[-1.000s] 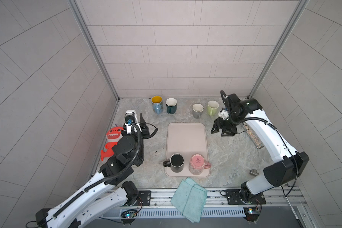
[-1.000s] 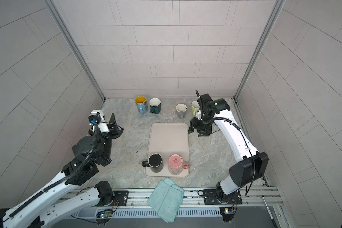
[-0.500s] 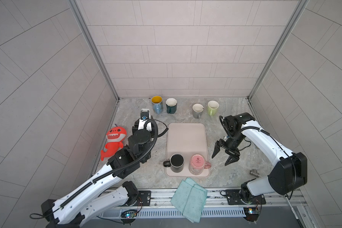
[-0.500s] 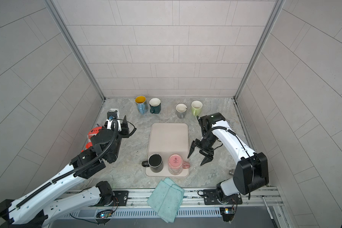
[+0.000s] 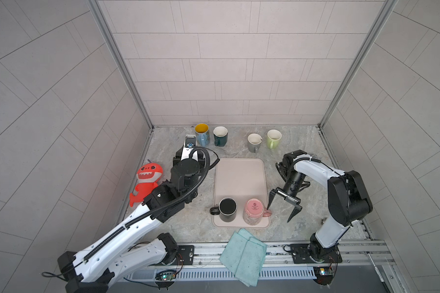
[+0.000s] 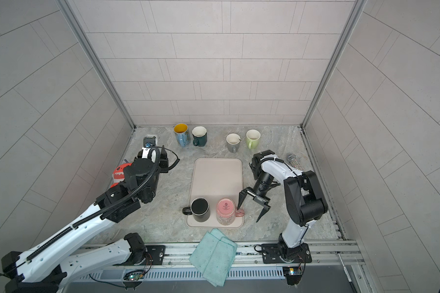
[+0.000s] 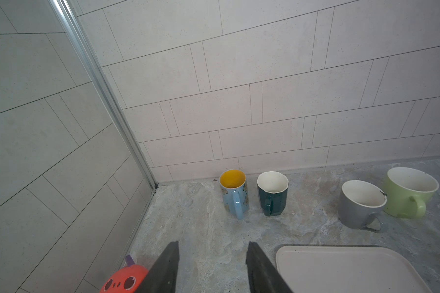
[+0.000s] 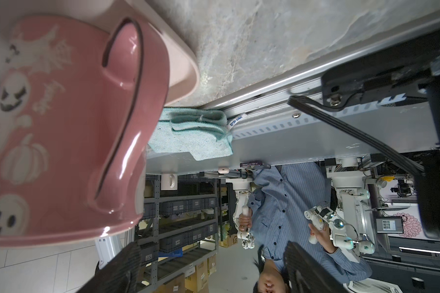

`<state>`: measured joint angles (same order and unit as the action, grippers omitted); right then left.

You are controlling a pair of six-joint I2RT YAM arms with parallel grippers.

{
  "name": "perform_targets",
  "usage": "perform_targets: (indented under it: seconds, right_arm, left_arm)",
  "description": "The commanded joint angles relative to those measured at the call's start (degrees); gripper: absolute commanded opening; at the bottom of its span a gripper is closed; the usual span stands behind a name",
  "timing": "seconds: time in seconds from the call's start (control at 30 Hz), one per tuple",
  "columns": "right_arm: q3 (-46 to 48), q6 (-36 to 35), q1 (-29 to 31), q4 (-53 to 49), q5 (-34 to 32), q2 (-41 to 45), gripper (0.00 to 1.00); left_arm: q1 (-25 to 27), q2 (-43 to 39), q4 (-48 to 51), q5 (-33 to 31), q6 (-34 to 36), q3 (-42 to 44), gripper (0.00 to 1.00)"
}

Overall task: Turn the mug right side up
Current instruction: 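Raise the right gripper and swing it back toward the tray while the left shifts forward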

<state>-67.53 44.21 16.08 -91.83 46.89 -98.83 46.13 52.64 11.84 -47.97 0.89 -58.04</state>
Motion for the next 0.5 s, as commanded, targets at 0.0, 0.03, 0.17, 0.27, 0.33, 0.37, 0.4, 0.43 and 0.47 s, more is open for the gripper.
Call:
perform_targets:
  seconds: [0.0,0.03,0.17,0.27,0.33,0.37,0.4,0.43,0.47]
  right_arm:
    - [-3.5,3.2,-0.2,-0.8,-2.0,-2.0,0.9]
    - [-4.6,3.6,-0.4,-0.5,-2.4,-2.9,0.9]
    - [-5.7,4.9,-0.6,-0.8,-3.5,-5.0,0.91]
    - [-3.8,7.4,-0.9,0.8,-4.9,-4.8,0.91]
    - [-2.5,8.9,-1.3,2.4,-5.0,-5.1,0.91]
    - [-2.2,9.5,-1.4,3.3,-5.2,-5.4,0.91]
    - [-1.9,10.0,-1.5,4.3,-5.4,-5.6,0.91]
    - [-1.6,11.0,-1.4,5.2,-5.6,-6.0,0.91]
    - [-1.2,12.1,-1.5,6.7,-5.5,-6.1,0.91]
  left_arm:
    - [-1.1,0.3,0.9,0.6,-0.2,-2.5,0.48]
    - [-1.4,0.4,0.9,1.0,-0.3,-2.7,0.48]
    - [-2.7,0.9,1.2,1.7,-0.3,-3.3,0.48]
    - [-3.7,1.4,1.5,1.6,-0.4,-3.9,0.48]
    - [-4.3,1.6,1.6,1.8,-0.4,-4.1,0.48]
    - [-4.7,1.6,1.5,2.0,-0.4,-4.2,0.48]
    - [-5.0,1.6,1.5,2.2,-0.4,-4.1,0.48]
    - [-5.4,1.8,1.6,2.6,-0.3,-4.3,0.48]
    - [-5.8,2.0,1.7,3.0,-0.3,-4.4,0.48]
